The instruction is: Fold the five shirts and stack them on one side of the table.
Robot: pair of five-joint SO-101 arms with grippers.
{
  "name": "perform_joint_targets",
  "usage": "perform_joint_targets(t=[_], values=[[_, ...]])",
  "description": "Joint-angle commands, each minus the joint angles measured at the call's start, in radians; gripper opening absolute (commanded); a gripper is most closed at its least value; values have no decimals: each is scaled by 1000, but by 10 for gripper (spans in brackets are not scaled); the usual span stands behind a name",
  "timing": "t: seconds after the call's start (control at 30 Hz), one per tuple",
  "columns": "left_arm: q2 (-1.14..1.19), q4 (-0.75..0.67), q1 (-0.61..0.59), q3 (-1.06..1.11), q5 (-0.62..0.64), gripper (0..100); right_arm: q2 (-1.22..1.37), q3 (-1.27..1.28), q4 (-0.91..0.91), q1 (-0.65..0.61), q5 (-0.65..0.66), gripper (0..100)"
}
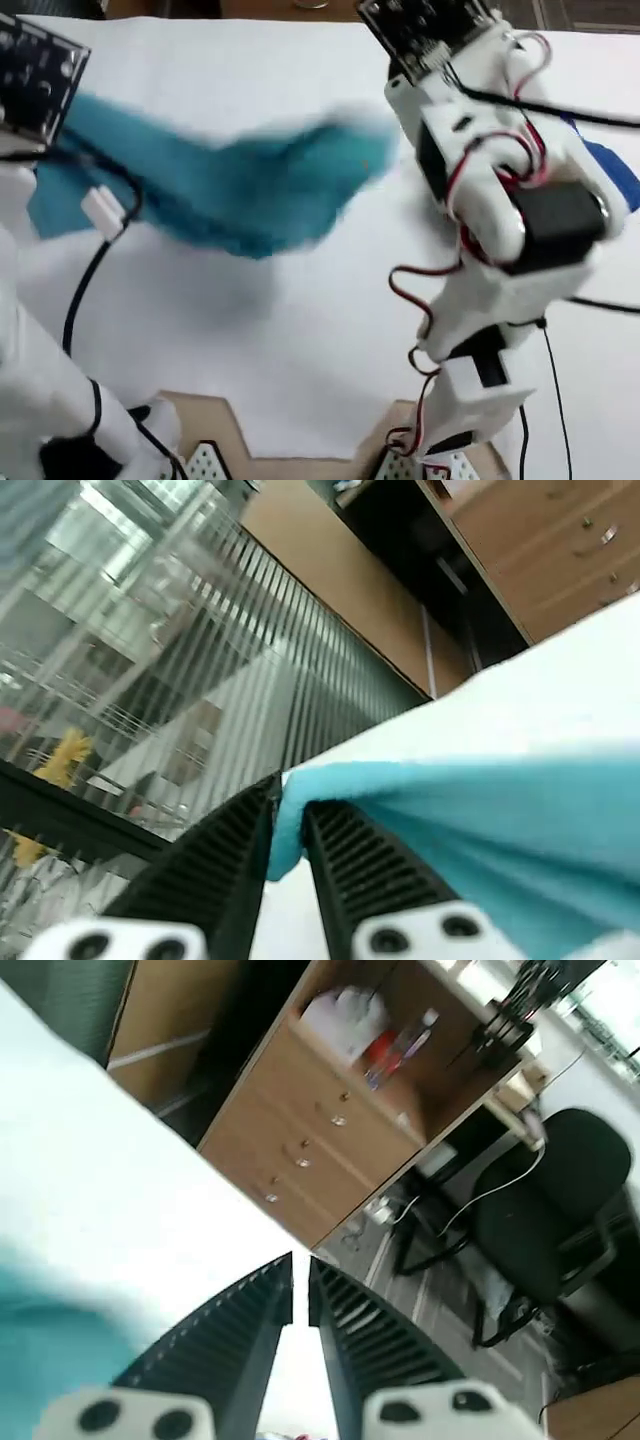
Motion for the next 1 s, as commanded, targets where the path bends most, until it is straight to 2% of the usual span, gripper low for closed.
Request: perform_joint_targets(t=[0.0, 0.2, 0.4, 0.53, 0.67, 0.87, 0.97], values=[[-64, -25, 6, -30, 6, 20, -73, -18, 4, 2, 6, 22], [-77, -17, 6, -27, 2, 20, -31, 60, 4, -8, -8, 23], [-74, -17, 41, -18, 2, 20, 117, 183, 4, -21, -167, 23], [-74, -37, 84, 71, 0, 20, 249, 230, 4, -13, -178, 24], [-72, -121, 169, 242, -17, 20, 348, 226, 4, 41, -178, 34], [-72, -296, 299, 498, -80, 20, 450, 235, 10, 120, -184, 187], [-72, -390, 348, 578, -80, 20, 522, 238, 13, 119, -186, 194]])
